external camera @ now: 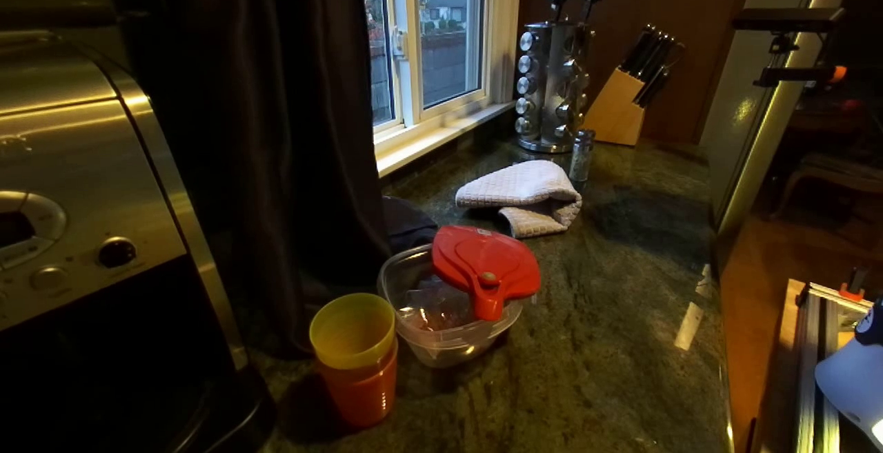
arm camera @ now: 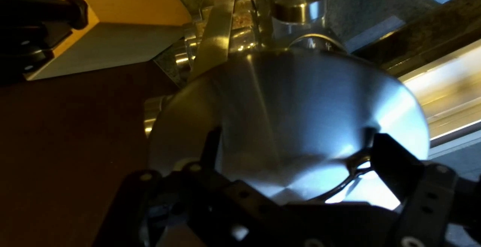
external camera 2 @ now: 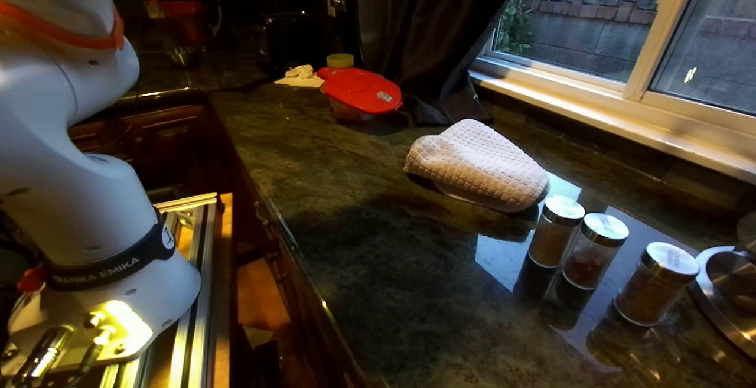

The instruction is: Rotate the spice rack

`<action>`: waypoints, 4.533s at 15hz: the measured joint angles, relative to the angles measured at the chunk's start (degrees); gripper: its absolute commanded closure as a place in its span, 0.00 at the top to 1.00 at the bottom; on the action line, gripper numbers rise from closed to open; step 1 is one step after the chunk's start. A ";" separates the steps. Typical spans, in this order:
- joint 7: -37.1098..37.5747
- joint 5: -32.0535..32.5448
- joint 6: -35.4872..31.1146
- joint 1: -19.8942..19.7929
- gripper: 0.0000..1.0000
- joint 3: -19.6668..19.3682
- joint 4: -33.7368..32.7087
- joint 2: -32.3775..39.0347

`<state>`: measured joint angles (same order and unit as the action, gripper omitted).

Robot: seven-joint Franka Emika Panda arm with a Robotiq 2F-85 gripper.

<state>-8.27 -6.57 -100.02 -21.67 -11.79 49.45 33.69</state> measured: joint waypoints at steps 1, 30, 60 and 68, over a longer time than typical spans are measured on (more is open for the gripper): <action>0.19 0.54 0.00 0.10 1.00 -0.06 -0.03 -0.01; 36.25 -1.73 8.31 -0.14 1.00 -0.24 -0.88 -0.11; 18.04 -4.31 26.42 0.60 1.00 3.13 -6.10 -7.00; 9.22 9.55 24.75 5.31 1.00 2.74 -4.26 -13.95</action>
